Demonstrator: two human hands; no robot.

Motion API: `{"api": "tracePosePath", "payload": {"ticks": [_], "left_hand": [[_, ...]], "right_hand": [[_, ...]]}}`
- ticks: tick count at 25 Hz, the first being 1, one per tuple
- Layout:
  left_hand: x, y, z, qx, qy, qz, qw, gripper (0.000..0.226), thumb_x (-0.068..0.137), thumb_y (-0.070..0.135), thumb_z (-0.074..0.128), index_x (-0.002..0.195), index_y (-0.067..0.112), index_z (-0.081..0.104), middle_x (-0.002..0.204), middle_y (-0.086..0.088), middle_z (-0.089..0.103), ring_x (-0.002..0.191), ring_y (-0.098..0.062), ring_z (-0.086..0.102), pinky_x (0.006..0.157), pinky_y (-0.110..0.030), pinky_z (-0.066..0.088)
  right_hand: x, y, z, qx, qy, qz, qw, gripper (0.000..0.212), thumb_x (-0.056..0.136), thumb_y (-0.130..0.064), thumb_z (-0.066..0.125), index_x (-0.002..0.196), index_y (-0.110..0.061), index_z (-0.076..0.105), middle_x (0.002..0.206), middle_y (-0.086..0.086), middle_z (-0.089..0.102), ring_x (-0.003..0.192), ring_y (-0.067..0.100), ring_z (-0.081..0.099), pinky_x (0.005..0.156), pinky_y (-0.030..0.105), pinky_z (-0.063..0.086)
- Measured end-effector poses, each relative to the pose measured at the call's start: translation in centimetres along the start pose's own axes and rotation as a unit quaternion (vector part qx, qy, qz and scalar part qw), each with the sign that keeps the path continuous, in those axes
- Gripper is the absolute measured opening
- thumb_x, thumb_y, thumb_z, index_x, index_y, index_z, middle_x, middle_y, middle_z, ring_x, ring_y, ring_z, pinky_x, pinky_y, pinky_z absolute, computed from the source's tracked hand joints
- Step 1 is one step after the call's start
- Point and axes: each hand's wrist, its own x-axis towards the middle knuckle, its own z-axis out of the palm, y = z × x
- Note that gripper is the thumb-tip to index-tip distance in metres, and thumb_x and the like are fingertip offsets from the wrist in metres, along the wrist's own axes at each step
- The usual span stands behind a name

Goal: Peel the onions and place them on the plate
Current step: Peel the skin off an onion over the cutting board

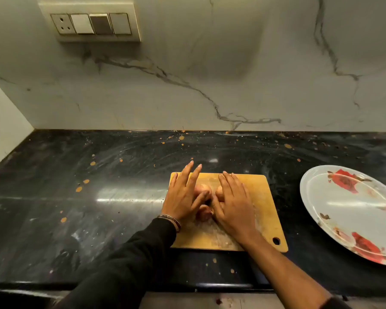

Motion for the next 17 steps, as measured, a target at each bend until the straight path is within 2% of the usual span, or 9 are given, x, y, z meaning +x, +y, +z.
{"api": "tracePosePath", "payload": {"ticks": [4, 7, 9, 12, 15, 17], "left_hand": [[-0.7, -1.7, 1.3, -0.046, 0.031, 0.029, 0.998, 0.071, 0.096, 0.061, 0.034, 0.155, 0.028, 0.014, 0.163, 0.0, 0.016, 0.148, -0.018, 0.022, 0.119, -0.051, 0.022], [-1.1, -1.7, 2.1, -0.048, 0.052, 0.066, 0.995, 0.071, 0.096, 0.061, 0.032, 0.156, 0.024, 0.017, 0.164, -0.002, 0.015, 0.149, -0.018, 0.02, 0.119, -0.048, 0.018], [-0.8, -1.8, 2.4, -0.039, 0.053, 0.071, 0.995, 0.072, 0.096, 0.061, 0.029, 0.156, 0.022, 0.019, 0.164, -0.004, 0.013, 0.149, -0.019, 0.021, 0.119, -0.046, 0.017], [-0.7, -1.2, 2.8, -0.052, 0.04, 0.06, 0.996, 0.072, 0.094, 0.06, 0.028, 0.154, 0.02, 0.026, 0.163, -0.007, 0.016, 0.147, -0.023, 0.025, 0.117, -0.052, 0.024], [-0.9, -1.0, 3.0, -0.048, 0.07, 0.079, 0.993, 0.068, 0.093, 0.057, 0.032, 0.146, 0.016, 0.042, 0.155, -0.011, 0.031, 0.139, -0.027, 0.036, 0.113, -0.046, 0.032], [-1.1, -1.1, 2.8, -0.05, 0.112, 0.073, 0.99, 0.059, 0.091, 0.057, 0.036, 0.129, 0.017, 0.056, 0.138, -0.008, 0.044, 0.122, -0.023, 0.047, 0.1, -0.038, 0.039]], "right_hand": [[-0.5, 0.6, 1.9, 0.024, 0.068, -0.025, 0.997, 0.054, 0.099, -0.043, 0.044, 0.145, -0.015, 0.049, 0.15, 0.003, 0.049, 0.142, 0.019, 0.04, 0.117, 0.041, 0.032], [-1.0, 1.0, 3.2, 0.024, 0.089, -0.047, 0.995, 0.047, 0.1, -0.044, 0.045, 0.138, -0.018, 0.056, 0.143, 0.0, 0.056, 0.134, 0.017, 0.048, 0.112, 0.037, 0.036], [-1.0, 1.5, 3.8, 0.016, 0.09, -0.055, 0.994, 0.043, 0.101, -0.044, 0.045, 0.134, -0.021, 0.058, 0.141, -0.002, 0.057, 0.133, 0.015, 0.049, 0.111, 0.038, 0.036], [-1.2, 1.7, 4.1, 0.022, 0.1, -0.074, 0.992, 0.035, 0.1, -0.039, 0.046, 0.127, -0.022, 0.062, 0.139, -0.003, 0.058, 0.135, 0.016, 0.046, 0.114, 0.042, 0.032], [-1.2, 2.0, 4.2, 0.031, 0.103, -0.097, 0.989, 0.029, 0.098, -0.034, 0.048, 0.117, -0.023, 0.067, 0.138, -0.003, 0.059, 0.136, 0.017, 0.045, 0.117, 0.048, 0.028], [-1.2, 2.1, 4.1, 0.04, 0.108, -0.112, 0.987, 0.027, 0.095, -0.032, 0.051, 0.111, -0.021, 0.07, 0.132, -0.001, 0.062, 0.13, 0.019, 0.05, 0.113, 0.049, 0.033]]}}
